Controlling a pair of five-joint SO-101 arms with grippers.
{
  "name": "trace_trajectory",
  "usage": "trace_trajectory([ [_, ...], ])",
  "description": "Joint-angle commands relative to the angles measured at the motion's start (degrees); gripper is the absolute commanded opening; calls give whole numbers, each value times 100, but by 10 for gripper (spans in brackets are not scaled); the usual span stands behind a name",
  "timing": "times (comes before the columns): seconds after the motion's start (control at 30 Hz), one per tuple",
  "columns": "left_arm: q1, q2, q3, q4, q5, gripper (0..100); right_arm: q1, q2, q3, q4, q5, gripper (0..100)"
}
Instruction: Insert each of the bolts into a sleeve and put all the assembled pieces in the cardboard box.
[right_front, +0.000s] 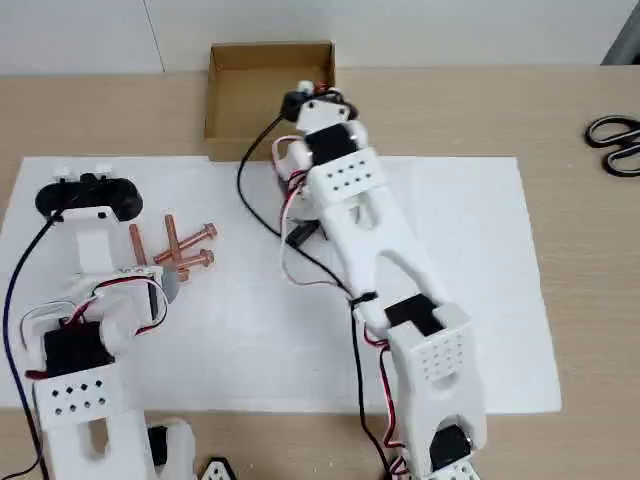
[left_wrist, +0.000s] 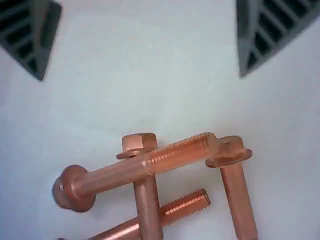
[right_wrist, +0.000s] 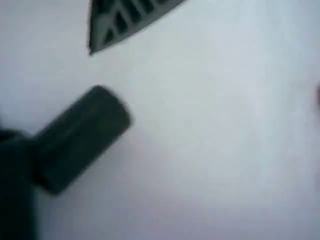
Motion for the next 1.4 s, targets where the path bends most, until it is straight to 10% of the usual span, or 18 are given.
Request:
trace_trajectory([
  [0.0, 9, -26, -13, -26, 0, 237, 4, -75, -26, 57, 809, 220],
  [0.7, 9, -26, -13, 0, 0, 237, -725, 576, -26, -690, -1925, 220],
  [1.37, 0, -53, 110, -26, -9, 237, -400, 1086, -26, -1596, -1969, 220],
])
